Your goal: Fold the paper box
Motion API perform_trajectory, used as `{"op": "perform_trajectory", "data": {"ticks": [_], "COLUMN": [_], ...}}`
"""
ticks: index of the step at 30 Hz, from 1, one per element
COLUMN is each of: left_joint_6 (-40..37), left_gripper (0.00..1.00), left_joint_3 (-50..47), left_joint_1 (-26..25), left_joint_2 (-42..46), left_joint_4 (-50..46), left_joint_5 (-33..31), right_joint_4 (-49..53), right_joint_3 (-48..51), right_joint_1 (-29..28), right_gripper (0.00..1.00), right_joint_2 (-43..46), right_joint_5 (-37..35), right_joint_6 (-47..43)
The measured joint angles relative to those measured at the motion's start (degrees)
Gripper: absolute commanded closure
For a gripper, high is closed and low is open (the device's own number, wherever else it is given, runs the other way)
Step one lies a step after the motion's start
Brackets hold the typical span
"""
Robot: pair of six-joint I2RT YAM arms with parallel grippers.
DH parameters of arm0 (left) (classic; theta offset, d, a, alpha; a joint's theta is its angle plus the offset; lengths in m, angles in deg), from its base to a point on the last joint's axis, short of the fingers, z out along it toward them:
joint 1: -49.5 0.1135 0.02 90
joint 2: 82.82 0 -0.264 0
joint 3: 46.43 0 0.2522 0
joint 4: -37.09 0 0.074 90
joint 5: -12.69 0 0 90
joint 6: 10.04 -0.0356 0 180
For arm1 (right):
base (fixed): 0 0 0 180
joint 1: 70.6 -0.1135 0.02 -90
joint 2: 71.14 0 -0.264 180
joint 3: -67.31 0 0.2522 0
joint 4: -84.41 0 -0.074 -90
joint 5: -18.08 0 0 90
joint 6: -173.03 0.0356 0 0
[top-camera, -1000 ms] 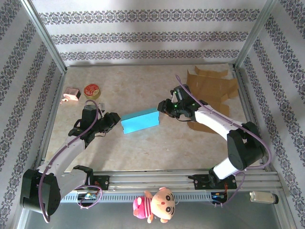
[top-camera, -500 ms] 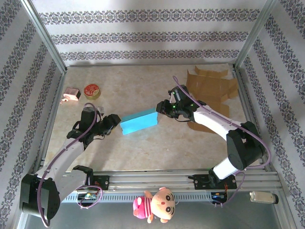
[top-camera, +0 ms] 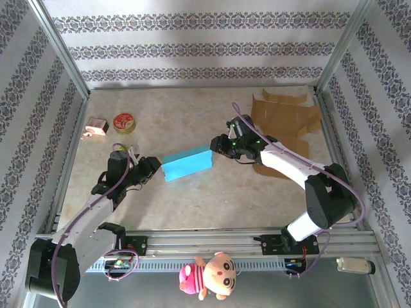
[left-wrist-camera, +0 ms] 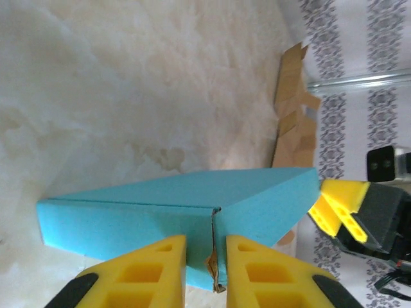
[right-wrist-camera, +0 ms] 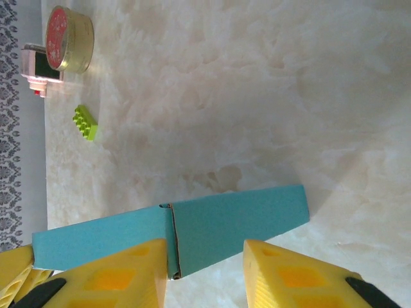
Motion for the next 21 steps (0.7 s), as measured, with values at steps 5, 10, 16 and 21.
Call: {"op": "perform_trajectory", "data": {"ticks": [5, 10, 16, 21], "left_joint_6": [0.7, -0.9, -0.9, -1.2], "left_gripper": [0.83, 0.53, 0.22, 0.13], "left_joint_3": [-1.3, 1.3, 2.4, 0.1], "left_joint_1": [0.0, -1.7, -2.8, -4.1], "left_joint_2": [2.1, 13.8, 29.4, 22.1], "left_joint_4": [2.0, -17.9, -38.4, -38.8], "left_joint_5": [0.7, -0.7, -3.1, -2.0], "right_joint_4": [0.8, 7.9, 20.3, 18.4], "right_joint_3": [2.0, 9.1, 14.2, 14.1], "right_joint_1": [-1.2, -7.5, -10.4, -10.4], "right_gripper": [0.64, 0.58, 0.29, 0.21], "right_joint_2": [2.8, 13.2, 22.8, 19.2], "right_joint_5": [-2.3, -6.1, -9.2, -7.8], "right_joint_6": [-0.5, -1.4, -2.4, -2.8]}}
